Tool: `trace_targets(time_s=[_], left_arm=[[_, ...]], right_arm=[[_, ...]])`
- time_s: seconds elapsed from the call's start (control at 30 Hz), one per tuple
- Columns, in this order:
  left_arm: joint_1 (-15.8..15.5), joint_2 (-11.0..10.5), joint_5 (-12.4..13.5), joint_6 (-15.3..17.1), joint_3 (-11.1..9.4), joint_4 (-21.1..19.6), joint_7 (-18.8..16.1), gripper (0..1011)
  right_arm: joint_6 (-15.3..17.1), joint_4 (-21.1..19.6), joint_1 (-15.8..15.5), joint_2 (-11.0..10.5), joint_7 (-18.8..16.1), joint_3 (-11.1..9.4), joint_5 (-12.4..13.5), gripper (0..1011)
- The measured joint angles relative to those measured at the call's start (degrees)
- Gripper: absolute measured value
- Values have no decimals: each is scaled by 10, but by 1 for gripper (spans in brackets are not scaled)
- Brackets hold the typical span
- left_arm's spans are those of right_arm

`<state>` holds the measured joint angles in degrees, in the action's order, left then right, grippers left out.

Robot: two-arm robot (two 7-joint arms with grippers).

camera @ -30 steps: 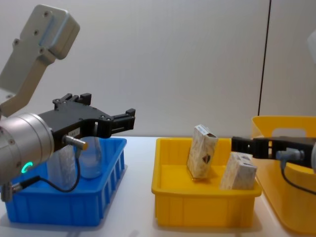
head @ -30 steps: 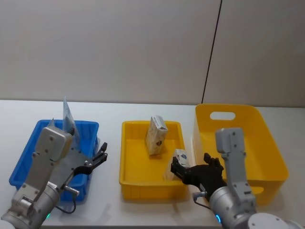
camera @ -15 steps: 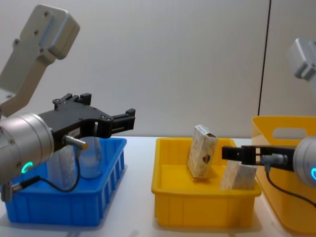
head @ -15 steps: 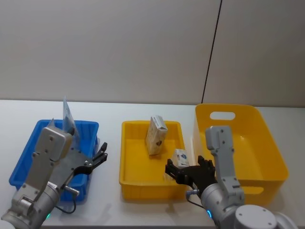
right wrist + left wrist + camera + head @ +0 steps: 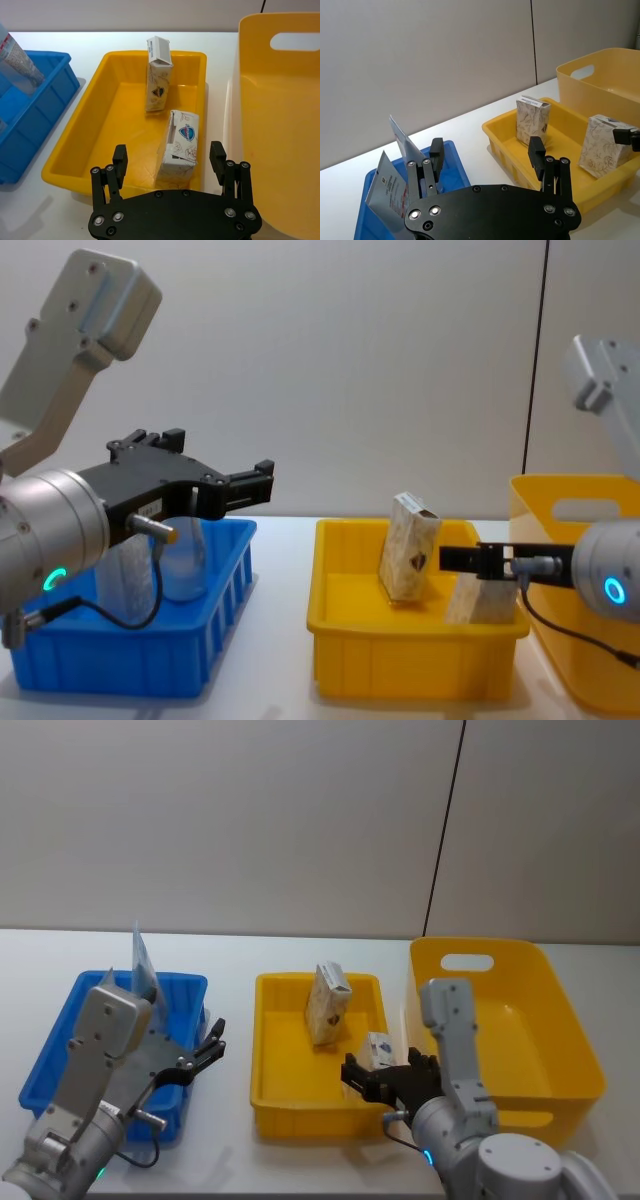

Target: Bimanual collaborative sorting of washing and personal care products

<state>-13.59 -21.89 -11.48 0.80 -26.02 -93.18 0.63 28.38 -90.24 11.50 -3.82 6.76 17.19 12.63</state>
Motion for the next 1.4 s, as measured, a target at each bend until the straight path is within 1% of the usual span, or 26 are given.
trace_targets(time_s=[0.4,0.77,1.4], left_arm=[[0,0,0,0,0,0,0,1001],[0,0,0,0,0,0,0,1001],[0,0,0,0,0,0,0,1001]], right_arm=[[12,27,18,15,-3,-5,0,1004],[27,40,29,28,-1,-7,-2,1003],[43,52,37,47,22,-12,-18,1003]])
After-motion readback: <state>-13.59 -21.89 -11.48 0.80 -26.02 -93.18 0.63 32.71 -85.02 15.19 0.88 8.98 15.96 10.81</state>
